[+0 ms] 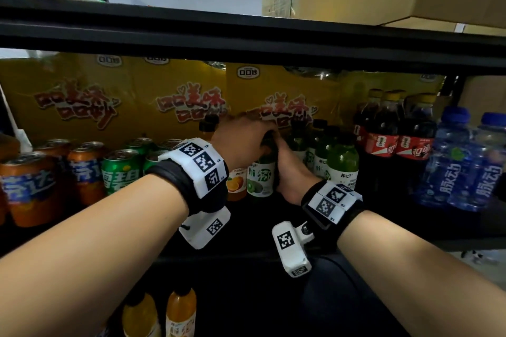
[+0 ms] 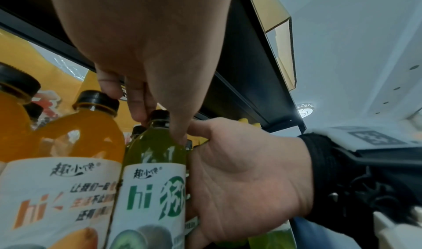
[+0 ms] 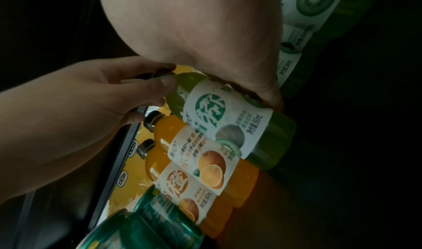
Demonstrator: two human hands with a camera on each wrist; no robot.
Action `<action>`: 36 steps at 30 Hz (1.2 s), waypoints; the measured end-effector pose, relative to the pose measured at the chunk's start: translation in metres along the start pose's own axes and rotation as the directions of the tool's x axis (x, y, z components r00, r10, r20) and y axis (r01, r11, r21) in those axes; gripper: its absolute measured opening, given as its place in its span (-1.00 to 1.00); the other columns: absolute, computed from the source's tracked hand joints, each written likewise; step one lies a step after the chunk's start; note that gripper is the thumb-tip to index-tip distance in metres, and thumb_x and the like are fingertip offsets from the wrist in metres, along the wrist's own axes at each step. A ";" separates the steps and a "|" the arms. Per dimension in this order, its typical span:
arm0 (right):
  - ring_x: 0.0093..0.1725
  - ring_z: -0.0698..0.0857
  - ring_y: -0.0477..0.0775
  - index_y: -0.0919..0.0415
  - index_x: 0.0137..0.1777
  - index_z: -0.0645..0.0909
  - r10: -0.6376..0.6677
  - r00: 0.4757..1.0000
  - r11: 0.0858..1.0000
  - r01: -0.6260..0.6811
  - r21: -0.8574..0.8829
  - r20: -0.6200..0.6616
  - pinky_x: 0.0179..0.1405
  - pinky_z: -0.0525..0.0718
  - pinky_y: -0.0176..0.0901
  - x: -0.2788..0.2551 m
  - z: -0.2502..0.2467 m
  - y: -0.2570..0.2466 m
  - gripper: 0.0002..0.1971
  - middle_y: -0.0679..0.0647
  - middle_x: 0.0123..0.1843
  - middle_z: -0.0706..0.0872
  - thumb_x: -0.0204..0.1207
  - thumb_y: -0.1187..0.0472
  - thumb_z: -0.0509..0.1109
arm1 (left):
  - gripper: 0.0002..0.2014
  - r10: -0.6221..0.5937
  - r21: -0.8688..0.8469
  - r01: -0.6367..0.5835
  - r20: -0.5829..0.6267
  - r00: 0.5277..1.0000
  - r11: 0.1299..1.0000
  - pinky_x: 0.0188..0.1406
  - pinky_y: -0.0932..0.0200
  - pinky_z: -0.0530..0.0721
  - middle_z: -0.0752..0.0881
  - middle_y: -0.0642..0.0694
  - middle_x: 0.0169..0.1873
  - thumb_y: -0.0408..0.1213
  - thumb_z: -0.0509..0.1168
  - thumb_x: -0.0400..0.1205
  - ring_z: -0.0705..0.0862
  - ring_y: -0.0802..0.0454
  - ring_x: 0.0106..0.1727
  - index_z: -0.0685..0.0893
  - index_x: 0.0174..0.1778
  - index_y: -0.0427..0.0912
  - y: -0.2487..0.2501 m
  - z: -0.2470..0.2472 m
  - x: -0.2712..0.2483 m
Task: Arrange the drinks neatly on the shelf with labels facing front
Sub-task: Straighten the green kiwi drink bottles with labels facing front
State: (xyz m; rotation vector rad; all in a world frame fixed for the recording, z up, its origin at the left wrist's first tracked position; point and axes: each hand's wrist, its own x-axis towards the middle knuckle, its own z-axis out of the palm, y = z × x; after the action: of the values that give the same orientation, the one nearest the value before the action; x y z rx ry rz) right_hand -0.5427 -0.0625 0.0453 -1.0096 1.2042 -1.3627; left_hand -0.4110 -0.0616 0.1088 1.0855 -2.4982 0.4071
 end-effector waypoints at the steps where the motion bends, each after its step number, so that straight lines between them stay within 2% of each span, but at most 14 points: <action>1: 0.43 0.71 0.15 -0.01 0.44 0.69 0.001 1.000 1.000 -0.001 0.029 -0.007 0.57 0.56 0.24 0.002 0.000 0.000 -0.40 0.12 0.39 0.79 0.71 -0.40 0.14 | -0.53 0.001 0.009 -0.001 -0.005 1.000 1.000 0.44 -0.26 0.53 0.60 -0.15 0.44 -0.02 0.36 0.70 0.57 -0.22 0.45 0.53 0.56 0.17 0.000 0.001 0.001; 4: 0.36 0.76 0.16 0.02 0.34 0.75 0.002 1.000 0.998 -0.001 0.059 -0.016 0.53 0.60 0.24 0.005 -0.002 0.000 -0.45 0.13 0.28 0.85 0.73 -0.35 0.16 | -0.54 -0.001 0.055 0.002 -0.015 1.000 0.999 0.46 -0.25 0.47 0.61 -0.14 0.42 0.05 0.34 0.70 0.56 -0.22 0.45 0.53 0.54 0.18 0.000 0.004 0.006; 8: 0.44 0.70 0.19 0.07 0.50 0.64 -0.008 1.000 1.000 0.008 0.014 -0.015 0.57 0.56 0.27 0.003 -0.005 0.001 -0.44 0.16 0.42 0.76 0.79 -0.29 0.10 | -0.54 -0.005 0.084 0.010 -0.062 0.998 0.996 0.46 -0.25 0.36 0.63 -0.12 0.42 0.08 0.33 0.68 0.54 -0.22 0.46 0.56 0.52 0.18 0.002 0.010 0.006; 11: 0.51 0.62 0.17 0.01 0.61 0.54 -0.004 0.999 0.997 0.001 -0.078 -0.038 0.52 0.54 0.17 -0.007 -0.009 0.001 -0.39 0.09 0.53 0.68 0.77 -0.33 0.06 | -0.53 -0.016 0.094 0.024 -0.090 0.996 0.995 0.47 -0.26 0.35 0.61 -0.13 0.45 0.07 0.30 0.68 0.52 -0.24 0.48 0.55 0.55 0.15 0.003 0.012 0.000; 14: 0.45 0.60 0.15 0.01 0.66 0.46 -0.071 0.994 0.978 0.053 -0.201 -0.083 0.20 0.59 0.02 -0.015 -0.015 -0.005 -0.43 0.06 0.58 0.61 0.79 -0.27 0.08 | -0.56 -0.026 0.035 0.034 -0.212 0.977 0.999 0.44 -0.21 0.38 0.64 -0.13 0.38 0.00 0.30 0.68 0.56 -0.22 0.42 0.62 0.50 0.07 0.007 0.008 -0.010; 16: 0.26 0.65 0.10 -0.02 0.50 0.58 -0.130 0.988 0.955 0.103 -0.278 -0.080 -0.05 0.62 -0.05 -0.020 -0.019 -0.012 -0.57 0.07 0.44 0.68 0.81 -0.17 0.11 | -0.63 -0.046 -0.114 0.014 -0.282 0.958 0.993 0.39 -0.20 0.50 0.69 -0.14 0.29 -0.07 0.32 0.67 0.63 -0.23 0.32 0.70 0.41 -0.01 0.010 0.007 -0.021; 17: 0.20 0.68 0.12 -0.01 0.33 0.65 -0.166 0.982 0.937 0.127 -0.326 -0.094 -0.07 0.64 -0.05 -0.021 -0.023 -0.017 -0.68 0.06 0.31 0.73 0.81 -0.11 0.16 | -0.66 -0.051 -0.186 -0.004 -0.290 0.956 0.982 0.32 -0.21 0.58 0.71 -0.15 0.24 -0.10 0.33 0.67 0.66 -0.25 0.26 0.73 0.35 -0.04 0.013 0.008 -0.028; 19: 0.13 0.73 0.18 0.05 0.03 0.72 -0.296 0.946 0.857 0.201 -0.475 -0.133 -0.04 0.66 -0.07 -0.019 -0.030 -0.027 -0.79 0.06 0.04 0.78 0.76 0.05 0.27 | -0.72 -0.065 -0.272 -0.010 -0.267 0.962 0.962 0.10 -0.16 0.69 0.72 -0.16 0.15 -0.13 0.36 0.67 0.68 -0.25 0.15 0.77 0.26 -0.08 0.018 0.015 -0.044; 20: 0.13 0.74 0.19 0.07 0.00 0.73 -0.362 0.922 0.792 0.226 -0.567 -0.139 0.00 0.64 -0.09 -0.019 -0.033 -0.032 -0.83 0.06 0.00 0.78 0.73 0.11 0.32 | -0.73 -0.075 -0.287 -0.001 -0.254 0.964 0.958 -0.01 -0.11 0.70 0.72 -0.16 0.11 -0.12 0.37 0.67 0.69 -0.23 0.11 0.78 0.24 -0.09 0.021 0.021 -0.052; 23: 0.29 0.71 0.18 0.16 0.31 0.72 -0.499 0.860 0.562 0.228 -0.795 -0.107 0.27 0.65 -0.09 -0.018 -0.037 -0.046 -0.75 0.13 0.31 0.76 0.68 0.19 0.37 | -0.73 -0.106 -0.280 0.048 -0.196 0.975 0.959 -0.21 0.06 0.61 0.75 -0.09 0.05 -0.05 0.36 0.66 0.73 -0.17 0.03 0.78 0.22 -0.03 0.027 0.041 -0.074; 26: 0.37 0.68 0.25 0.22 0.40 0.67 -0.584 0.812 0.394 0.255 -0.883 -0.026 0.37 0.64 -0.04 -0.019 -0.029 -0.059 -0.67 0.21 0.42 0.70 0.66 0.28 0.33 | -0.68 -0.136 -0.284 0.111 -0.069 0.988 0.952 -0.05 0.00 0.72 0.74 -0.06 0.12 0.01 0.34 0.67 0.73 -0.13 0.12 0.76 0.28 0.01 0.026 0.059 -0.089; 29: 0.42 0.65 0.32 0.28 0.47 0.61 -0.488 0.873 0.207 0.144 -0.968 0.026 0.48 0.62 0.09 -0.012 -0.021 -0.069 -0.63 0.27 0.45 0.67 0.68 0.30 0.30 | -0.62 -0.179 -0.279 0.199 0.097 0.979 0.939 0.13 -0.08 0.75 0.73 -0.08 0.26 0.06 0.35 0.68 0.71 -0.15 0.25 0.72 0.38 0.05 0.021 0.073 -0.100; 32: 0.38 0.66 0.36 0.38 0.47 0.58 -0.366 0.931 0.145 0.063 -0.987 0.006 0.46 0.64 0.17 -0.010 -0.019 -0.073 -0.64 0.33 0.44 0.66 0.72 0.31 0.26 | -0.59 -0.220 -0.310 0.270 0.185 0.958 0.912 0.27 -0.10 0.72 0.74 -0.10 0.31 0.11 0.35 0.68 0.69 -0.14 0.33 0.72 0.40 0.03 0.017 0.081 -0.104; 36: 0.41 0.64 0.34 0.32 0.50 0.56 -0.400 0.917 0.087 0.033 -0.996 -0.004 0.45 0.65 0.14 -0.011 -0.022 -0.071 -0.61 0.29 0.48 0.63 0.71 0.22 0.34 | -0.58 -0.220 -0.302 0.262 0.167 0.961 0.917 0.26 -0.13 0.71 0.74 -0.12 0.30 0.12 0.34 0.68 0.68 -0.15 0.33 0.71 0.40 0.04 0.017 0.085 -0.103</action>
State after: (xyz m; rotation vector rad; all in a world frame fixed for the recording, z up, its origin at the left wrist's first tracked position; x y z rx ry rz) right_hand -0.5742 -0.0494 0.1128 -2.0718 2.4290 -0.6999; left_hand -0.3791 -0.0198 -0.0152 1.2945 -2.3835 -0.1445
